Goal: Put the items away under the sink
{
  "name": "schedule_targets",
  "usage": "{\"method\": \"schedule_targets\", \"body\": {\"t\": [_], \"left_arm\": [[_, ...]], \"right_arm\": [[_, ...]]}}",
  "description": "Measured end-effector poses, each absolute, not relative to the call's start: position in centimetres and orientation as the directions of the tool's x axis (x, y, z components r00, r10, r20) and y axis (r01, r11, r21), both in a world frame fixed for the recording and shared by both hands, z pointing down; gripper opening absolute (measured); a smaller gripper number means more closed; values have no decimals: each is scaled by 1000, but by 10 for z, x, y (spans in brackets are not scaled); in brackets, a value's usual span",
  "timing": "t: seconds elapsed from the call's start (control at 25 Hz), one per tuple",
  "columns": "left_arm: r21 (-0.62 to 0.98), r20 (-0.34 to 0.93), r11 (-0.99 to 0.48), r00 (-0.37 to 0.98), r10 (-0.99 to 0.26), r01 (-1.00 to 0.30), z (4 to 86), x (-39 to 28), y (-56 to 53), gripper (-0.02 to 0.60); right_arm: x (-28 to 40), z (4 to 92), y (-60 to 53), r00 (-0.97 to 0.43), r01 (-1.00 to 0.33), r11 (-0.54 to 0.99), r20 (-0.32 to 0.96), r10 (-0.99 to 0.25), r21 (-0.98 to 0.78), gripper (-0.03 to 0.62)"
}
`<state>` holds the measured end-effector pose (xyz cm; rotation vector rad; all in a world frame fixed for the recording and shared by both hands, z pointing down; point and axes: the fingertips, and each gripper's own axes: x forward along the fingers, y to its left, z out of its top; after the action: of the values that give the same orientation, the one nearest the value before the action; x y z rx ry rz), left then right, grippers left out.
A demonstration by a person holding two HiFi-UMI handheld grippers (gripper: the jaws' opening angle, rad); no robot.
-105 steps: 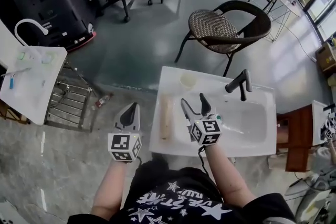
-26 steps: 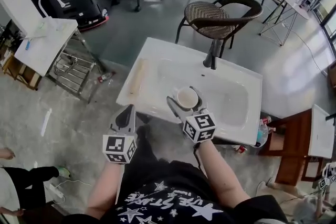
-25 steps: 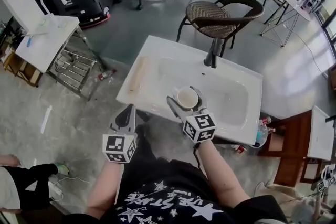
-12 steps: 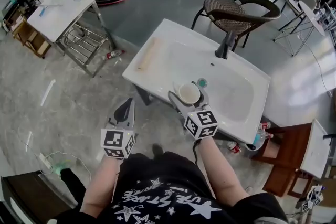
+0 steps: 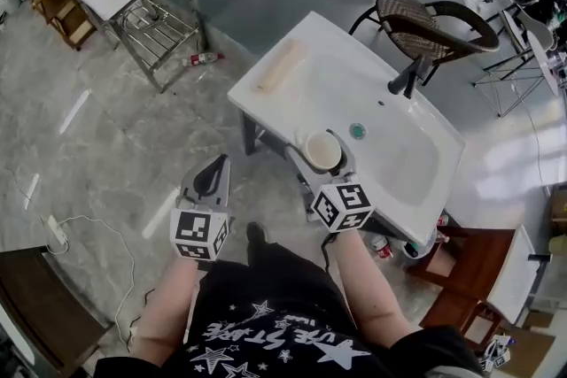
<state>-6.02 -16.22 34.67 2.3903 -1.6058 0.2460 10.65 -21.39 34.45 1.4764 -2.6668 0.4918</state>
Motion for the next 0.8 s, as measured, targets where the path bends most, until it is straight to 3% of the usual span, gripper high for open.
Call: {"method": "schedule_targets", "body": {"t": [0.8], "left_arm": [[152, 280, -406, 434, -856, -901, 369, -103, -67, 9]], "right_arm": [[56, 366, -85, -507, -853, 450, 218, -834, -262, 411]]}}
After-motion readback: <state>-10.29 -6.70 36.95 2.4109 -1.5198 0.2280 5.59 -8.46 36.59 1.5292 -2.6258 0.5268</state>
